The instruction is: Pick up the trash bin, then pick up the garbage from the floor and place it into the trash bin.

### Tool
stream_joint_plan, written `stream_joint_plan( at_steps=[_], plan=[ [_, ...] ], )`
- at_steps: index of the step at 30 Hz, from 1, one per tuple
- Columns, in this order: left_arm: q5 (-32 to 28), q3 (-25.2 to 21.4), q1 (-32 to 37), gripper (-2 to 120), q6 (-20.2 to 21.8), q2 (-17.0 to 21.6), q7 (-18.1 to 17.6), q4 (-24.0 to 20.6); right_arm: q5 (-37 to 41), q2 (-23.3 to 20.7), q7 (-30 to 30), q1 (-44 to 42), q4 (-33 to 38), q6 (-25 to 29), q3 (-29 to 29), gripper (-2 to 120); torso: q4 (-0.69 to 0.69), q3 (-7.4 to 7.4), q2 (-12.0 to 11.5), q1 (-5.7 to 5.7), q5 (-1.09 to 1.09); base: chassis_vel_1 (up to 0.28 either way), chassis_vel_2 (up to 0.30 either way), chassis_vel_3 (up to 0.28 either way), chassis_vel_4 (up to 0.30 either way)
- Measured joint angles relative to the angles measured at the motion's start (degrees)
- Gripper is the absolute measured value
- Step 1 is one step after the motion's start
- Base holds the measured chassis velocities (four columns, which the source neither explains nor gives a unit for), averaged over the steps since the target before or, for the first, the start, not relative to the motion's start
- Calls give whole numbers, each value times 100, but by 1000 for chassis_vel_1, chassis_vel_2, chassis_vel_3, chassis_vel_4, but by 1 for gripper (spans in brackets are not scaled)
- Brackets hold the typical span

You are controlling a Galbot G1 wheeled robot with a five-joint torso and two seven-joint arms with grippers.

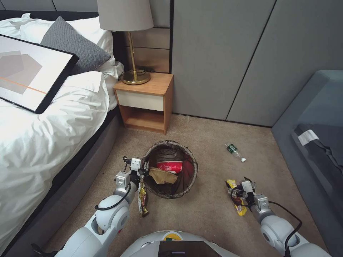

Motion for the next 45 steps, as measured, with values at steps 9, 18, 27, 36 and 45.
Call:
stream_joint_plan(
  at_steps=[9,18,27,36,45],
  plan=[
    [-20,-14,0,3,0,38,-3,-32,170,134,-3,126,-322,-185,-80,100,0,0,0,0,0,0,0,0,0],
    [-22,-13,11,3,1,44,-6,-51,258,295,-142,301,-815,-181,-214,100,0,0,0,0,2,0,0,0,0],
    [-23,-1,7,3,1,38,-7,-47,363,414,-287,526,-1248,-116,-297,100,0,0,0,0,1,0,0,0,0],
    [-15,24,-18,3,-1,29,-6,-22,399,531,-334,746,-1693,-147,-478,100,0,0,0,0,0,0,0,0,0],
    [-16,53,-48,3,-9,22,-7,13,371,591,-285,863,-1868,-268,-548,100,0,0,0,0,0,0,0,0,0]
  ],
)
